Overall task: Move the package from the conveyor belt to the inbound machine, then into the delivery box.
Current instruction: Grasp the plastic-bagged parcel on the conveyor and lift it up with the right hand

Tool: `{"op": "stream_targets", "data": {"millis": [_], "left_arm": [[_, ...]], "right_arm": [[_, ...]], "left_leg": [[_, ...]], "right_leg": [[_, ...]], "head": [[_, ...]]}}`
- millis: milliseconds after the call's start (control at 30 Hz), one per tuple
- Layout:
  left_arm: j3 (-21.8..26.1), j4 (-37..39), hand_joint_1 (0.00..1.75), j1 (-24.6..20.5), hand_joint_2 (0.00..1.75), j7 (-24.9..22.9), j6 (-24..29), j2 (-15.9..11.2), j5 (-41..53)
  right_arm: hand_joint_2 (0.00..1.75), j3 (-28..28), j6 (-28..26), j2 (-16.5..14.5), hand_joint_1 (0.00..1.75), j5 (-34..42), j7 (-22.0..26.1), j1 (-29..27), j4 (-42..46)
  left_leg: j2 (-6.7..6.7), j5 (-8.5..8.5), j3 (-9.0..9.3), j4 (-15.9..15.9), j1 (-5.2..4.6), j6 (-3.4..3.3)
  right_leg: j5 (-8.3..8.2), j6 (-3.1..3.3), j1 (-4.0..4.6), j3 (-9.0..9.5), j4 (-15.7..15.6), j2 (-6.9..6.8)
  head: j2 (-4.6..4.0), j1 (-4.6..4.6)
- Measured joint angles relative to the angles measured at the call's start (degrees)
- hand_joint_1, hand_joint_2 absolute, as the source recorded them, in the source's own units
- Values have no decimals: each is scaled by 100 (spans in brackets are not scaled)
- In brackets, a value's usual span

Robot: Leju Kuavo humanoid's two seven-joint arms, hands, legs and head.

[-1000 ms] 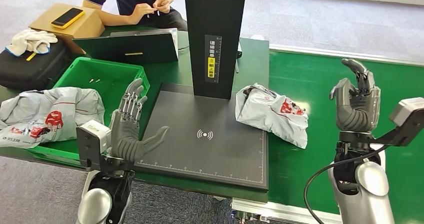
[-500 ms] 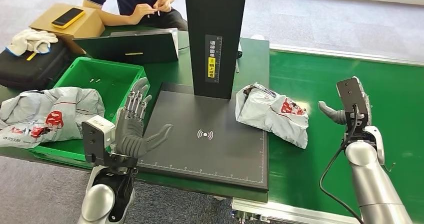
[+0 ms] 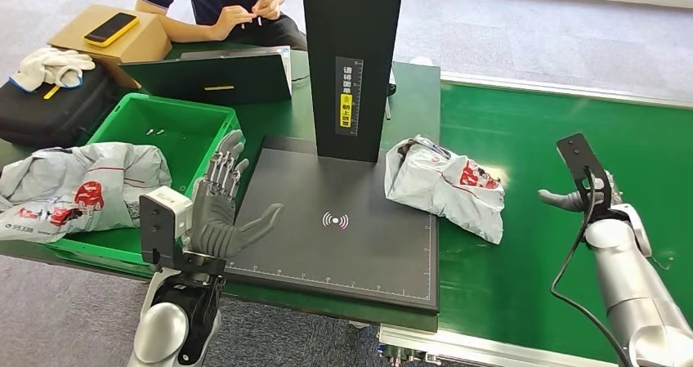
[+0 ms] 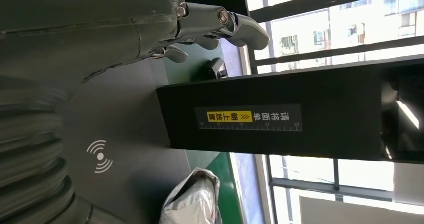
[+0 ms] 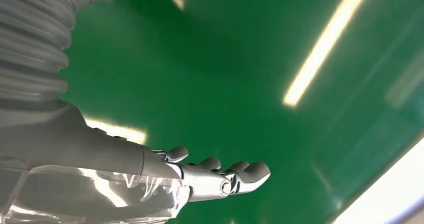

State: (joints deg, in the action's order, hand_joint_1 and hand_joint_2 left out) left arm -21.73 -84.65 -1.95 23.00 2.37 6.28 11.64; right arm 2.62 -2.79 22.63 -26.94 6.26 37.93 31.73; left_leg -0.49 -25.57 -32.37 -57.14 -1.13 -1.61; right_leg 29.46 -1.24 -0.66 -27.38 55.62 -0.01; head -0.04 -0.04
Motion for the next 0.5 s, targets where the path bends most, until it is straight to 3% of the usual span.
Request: {"op": "stream_targets", "data": {"millis": [100,500], "left_arm": [[20,0,0,25,175,-5,10,-1,18],[66,-76,0,112,175,-52,-51,1,169]], "right_arm": [[175,55,367,-19,0,144,342,6,-164],[175,125,990,-133,0,342,837,-28,-472]], "left_leg": [[-1,0,-1,0,0,0],[-1,0,-2,1,1,0]], "right_leg": [[0,0,0,-1,0,-1],[0,0,1,-2,0,-1]], "head": [[1,-1],[1,-1]]}}
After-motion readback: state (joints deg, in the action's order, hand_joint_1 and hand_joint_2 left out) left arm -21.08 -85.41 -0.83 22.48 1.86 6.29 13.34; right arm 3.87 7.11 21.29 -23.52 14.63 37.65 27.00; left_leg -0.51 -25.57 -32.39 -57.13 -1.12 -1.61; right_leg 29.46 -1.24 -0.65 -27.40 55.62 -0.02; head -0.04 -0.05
